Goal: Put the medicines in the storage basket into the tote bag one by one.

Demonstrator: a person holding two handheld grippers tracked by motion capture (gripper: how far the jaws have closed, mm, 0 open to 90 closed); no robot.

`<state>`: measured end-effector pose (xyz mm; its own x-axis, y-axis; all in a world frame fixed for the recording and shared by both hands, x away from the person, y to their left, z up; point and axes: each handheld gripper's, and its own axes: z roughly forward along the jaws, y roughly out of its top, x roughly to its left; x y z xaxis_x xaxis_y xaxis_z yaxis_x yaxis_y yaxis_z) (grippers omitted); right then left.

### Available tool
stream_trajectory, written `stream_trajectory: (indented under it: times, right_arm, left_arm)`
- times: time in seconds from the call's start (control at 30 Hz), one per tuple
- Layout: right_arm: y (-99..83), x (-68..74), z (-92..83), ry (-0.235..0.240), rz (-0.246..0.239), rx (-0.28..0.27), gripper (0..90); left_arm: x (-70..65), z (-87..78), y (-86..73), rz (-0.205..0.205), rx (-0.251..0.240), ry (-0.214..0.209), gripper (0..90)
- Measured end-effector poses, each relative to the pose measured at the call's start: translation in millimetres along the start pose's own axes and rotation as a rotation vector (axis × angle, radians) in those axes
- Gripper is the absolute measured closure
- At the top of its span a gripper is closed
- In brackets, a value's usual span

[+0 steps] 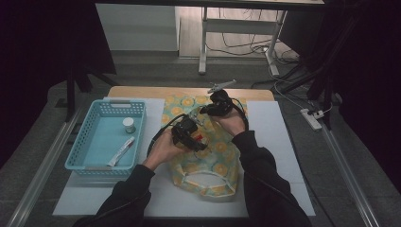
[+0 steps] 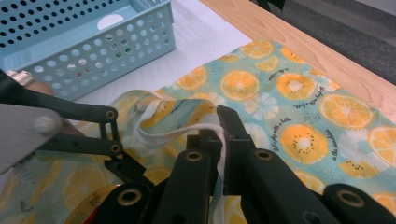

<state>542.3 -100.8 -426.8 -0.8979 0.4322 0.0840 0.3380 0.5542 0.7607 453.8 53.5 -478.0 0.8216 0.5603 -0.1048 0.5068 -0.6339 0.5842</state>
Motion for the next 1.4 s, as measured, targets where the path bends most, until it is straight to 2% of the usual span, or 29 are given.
stream_trajectory:
  times: [0.4,0.93,1.13,1.27,1.4]
  right_arm:
    - [-3.5,-6.3,10.1,-0.014,0.013,0.002,90.0]
    - [-7.1,-9.1,18.7,-0.023,0.021,0.01,90.0]
    - [-7.2,-8.3,20.4,-0.022,0.02,0.009,90.0]
    - [-7.0,-8.7,19.7,-0.022,0.017,0.003,90.0]
    - [-7.0,-9.1,18.0,-0.025,0.021,-0.001,90.0]
  left_arm:
    - [12.8,24.0,-5.4,-0.006,0.019,0.009,19.9]
    - [23.2,40.1,-7.6,-0.029,0.063,0.084,19.8]
    - [23.4,40.1,-10.2,-0.03,0.045,0.116,18.1]
    - [23.7,34.6,-10.1,-0.061,0.0,0.082,13.7]
    - [21.6,27.9,-8.9,-0.052,-0.016,0.068,10.2]
